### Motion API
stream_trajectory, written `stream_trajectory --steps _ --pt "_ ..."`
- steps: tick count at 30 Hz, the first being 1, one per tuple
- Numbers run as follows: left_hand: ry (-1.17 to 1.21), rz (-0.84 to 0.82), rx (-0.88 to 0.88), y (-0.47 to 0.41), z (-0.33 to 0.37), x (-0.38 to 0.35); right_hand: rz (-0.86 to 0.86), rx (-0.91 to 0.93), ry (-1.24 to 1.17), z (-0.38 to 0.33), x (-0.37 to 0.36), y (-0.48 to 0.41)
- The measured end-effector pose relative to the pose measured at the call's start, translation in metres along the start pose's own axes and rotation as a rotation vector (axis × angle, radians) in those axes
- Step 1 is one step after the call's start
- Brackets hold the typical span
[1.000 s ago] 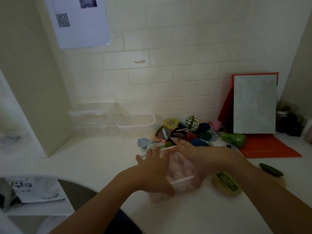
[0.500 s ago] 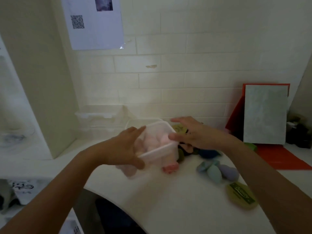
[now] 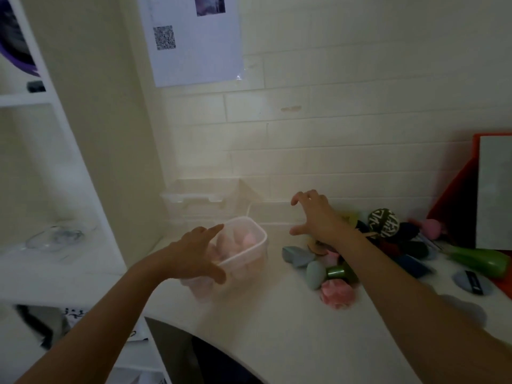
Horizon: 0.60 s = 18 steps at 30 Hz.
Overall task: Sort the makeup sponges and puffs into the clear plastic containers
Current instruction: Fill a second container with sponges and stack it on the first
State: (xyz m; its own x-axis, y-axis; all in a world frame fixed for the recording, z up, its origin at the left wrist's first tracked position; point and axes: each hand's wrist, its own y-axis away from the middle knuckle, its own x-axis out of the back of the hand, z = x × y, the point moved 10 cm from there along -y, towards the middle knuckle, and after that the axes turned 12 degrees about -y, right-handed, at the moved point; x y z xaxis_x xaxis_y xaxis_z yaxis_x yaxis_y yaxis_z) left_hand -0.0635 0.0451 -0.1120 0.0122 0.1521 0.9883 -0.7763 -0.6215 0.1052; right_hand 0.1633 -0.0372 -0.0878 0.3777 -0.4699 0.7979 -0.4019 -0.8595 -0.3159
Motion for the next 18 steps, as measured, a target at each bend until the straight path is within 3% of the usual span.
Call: stream_trajectory --steps 10,14,18 --pt "0.22 0.265 0.014 -0.009 -0.024 0.024 0.019 0.237 0.23 -0.013 -0.031 -0.007" --pt "0.295 0.406 0.005 -0.008 -0.024 0.038 0.128 0.191 0.028 0.001 -0.004 -0.004" --pt "0.39 0.446 -0.06 -0.006 -0.008 0.054 0.338 0.002 -0.351 0.03 0.051 0.008"
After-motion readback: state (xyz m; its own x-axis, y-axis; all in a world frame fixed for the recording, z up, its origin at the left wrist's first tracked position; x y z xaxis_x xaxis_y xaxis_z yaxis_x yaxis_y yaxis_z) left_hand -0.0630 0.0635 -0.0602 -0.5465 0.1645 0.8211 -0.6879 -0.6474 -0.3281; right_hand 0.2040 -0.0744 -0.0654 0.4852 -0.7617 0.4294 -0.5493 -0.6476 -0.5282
